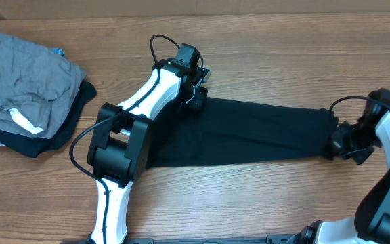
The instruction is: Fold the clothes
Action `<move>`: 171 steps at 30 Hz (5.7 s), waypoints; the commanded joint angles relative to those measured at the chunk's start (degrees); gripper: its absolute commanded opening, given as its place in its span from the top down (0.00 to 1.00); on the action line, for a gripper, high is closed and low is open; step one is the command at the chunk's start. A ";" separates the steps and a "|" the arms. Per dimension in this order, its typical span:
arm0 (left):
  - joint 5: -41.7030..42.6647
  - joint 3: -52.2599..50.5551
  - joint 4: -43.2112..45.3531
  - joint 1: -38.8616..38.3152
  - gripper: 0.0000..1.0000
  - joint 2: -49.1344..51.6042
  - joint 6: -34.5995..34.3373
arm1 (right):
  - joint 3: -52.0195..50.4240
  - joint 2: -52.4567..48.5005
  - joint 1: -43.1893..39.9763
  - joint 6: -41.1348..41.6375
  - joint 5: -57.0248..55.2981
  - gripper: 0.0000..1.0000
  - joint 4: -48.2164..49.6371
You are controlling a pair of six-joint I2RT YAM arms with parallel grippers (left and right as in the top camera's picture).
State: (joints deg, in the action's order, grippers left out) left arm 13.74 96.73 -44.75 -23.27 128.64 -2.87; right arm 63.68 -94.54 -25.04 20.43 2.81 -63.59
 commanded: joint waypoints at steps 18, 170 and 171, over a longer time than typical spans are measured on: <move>-1.86 -1.73 -0.83 0.02 0.64 0.70 -0.13 | 0.92 2.12 -0.15 -2.43 0.46 0.96 -4.20; -12.20 1.95 -16.22 7.91 0.64 -15.63 -7.41 | 14.58 -17.70 0.83 -37.33 8.66 0.96 15.52; -12.20 4.07 -17.35 7.91 0.64 -15.63 -7.43 | 15.30 -17.70 0.76 -38.12 8.79 0.96 15.47</move>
State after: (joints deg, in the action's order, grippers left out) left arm 1.43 94.26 -60.20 -15.59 112.92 -11.55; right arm 75.94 -112.05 -24.23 -16.56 14.55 -48.58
